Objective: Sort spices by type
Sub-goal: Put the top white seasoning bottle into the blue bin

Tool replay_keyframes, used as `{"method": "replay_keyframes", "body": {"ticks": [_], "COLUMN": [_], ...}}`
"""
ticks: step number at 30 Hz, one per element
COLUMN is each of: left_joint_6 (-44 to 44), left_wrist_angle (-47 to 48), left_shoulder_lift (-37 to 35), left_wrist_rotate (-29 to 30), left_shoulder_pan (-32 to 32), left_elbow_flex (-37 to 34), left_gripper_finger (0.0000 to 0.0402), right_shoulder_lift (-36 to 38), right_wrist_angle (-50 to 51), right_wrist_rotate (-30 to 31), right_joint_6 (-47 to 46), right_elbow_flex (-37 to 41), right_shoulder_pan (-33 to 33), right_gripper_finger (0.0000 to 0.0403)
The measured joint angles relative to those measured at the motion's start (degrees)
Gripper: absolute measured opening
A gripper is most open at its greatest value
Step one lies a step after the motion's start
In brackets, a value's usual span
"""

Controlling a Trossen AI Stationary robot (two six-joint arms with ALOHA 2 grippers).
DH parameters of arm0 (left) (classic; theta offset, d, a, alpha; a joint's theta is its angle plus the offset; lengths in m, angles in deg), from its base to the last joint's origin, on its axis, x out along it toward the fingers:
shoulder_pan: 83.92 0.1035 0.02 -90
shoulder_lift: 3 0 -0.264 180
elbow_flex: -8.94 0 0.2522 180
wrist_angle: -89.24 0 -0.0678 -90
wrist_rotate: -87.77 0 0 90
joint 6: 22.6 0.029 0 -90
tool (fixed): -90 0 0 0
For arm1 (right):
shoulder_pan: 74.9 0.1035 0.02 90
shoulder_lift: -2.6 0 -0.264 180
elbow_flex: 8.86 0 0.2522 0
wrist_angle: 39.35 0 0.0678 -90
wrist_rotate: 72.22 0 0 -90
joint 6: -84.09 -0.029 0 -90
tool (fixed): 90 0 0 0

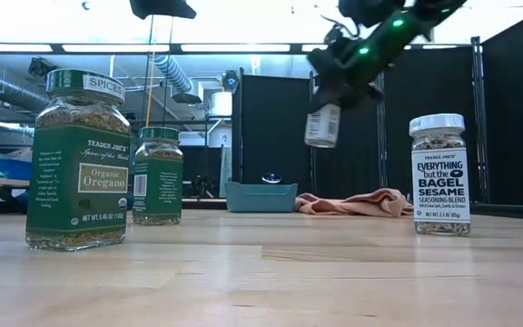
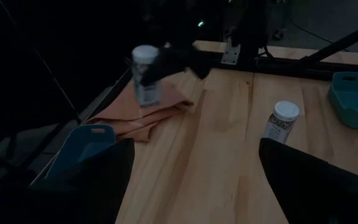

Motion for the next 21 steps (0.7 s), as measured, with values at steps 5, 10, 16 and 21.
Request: {"method": "replay_keyframes", "body": {"ticks": [5, 10, 16, 21], "left_joint_6": [-0.5, -1.1, -1.5, -1.5], "left_wrist_angle": [0.0, 1.6, 3.1, 4.6], "left_shoulder_lift": [-2.6, -6.0, -8.5, -9.0], "left_wrist_rotate": [0.4, 2.6, 2.6, 2.6], "left_shoulder_pan": [0.0, 0.0, 0.0, 0.0], "left_elbow_flex": [0.0, 0.0, 0.0, 0.0], "left_gripper_finger": [0.0351, 0.0351, 0.0351, 0.0351], "right_shoulder_lift": [-9.0, -17.3, -24.2, -28.4], "right_wrist_angle": [0.0, -1.4, -4.6, -5.1], "right_wrist_rotate": [-4.2, -8.7, -11.6, -12.9], "right_joint_6": [3.1, 5.7, 6.0, 5.9], "right_elbow_flex": [-8.1, -14.8, -20.2, -23.8], "right_shoulder_pan": [-3.2, -5.2, -7.2, -8.4], "right_gripper_finger": [0.02, 0.02, 0.02, 0.02]}}
